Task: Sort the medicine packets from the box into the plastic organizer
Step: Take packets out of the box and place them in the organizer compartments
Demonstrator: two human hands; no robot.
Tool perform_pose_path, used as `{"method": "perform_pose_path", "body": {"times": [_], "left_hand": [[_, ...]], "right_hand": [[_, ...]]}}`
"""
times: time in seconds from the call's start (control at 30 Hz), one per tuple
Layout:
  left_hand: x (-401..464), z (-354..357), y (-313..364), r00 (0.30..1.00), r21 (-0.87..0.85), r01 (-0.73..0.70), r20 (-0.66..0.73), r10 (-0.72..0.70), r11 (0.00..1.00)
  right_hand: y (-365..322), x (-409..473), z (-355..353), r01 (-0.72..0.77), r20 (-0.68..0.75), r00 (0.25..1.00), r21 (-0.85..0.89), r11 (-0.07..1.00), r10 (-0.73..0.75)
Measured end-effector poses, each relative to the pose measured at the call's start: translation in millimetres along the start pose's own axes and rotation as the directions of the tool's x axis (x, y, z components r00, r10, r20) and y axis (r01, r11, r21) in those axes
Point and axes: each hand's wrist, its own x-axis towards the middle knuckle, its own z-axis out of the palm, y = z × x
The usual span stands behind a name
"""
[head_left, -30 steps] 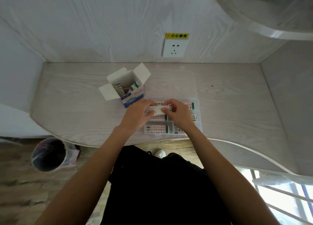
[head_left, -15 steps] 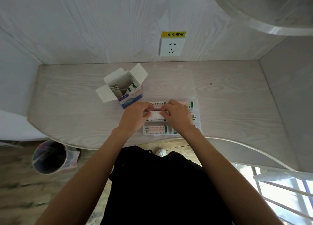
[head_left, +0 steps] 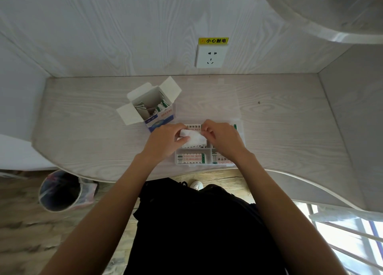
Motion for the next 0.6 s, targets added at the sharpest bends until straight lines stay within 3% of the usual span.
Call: {"method": "perform_pose_path", "body": {"times": [0.2,0.37,0.47,0.6], "left_hand": [[-2.3,-1.0,-0.6,1.000,-0.043,0.003,0.025,-0.001,0.999],[-5.1,0.7,-2.5,0.998,-0.004,-0.057,-0.001,0.057,0.998],[-7.1,0.6,-0.2,0.996,0.044,-0.082,-0.021,0.083,0.996],[-6.5,4.8,0.1,0.991,0.147,-0.095,-0.085,0.108,0.985]], "right_hand": [[6.3,-5.4,-1.6,0.070,-0.133,0.988,-0.115,0.991,-0.085],[1.2,-4.0,16.3,0.272,-0.157,0.928,-0.334,0.903,-0.337],[4.8,-5.7,22.3,0.344,-0.088,0.920,-0.286,0.894,-0.382],[5.3,-6.8,21.1,0.292,-0.106,0.943,-0.180,0.939,-0.314]]}}
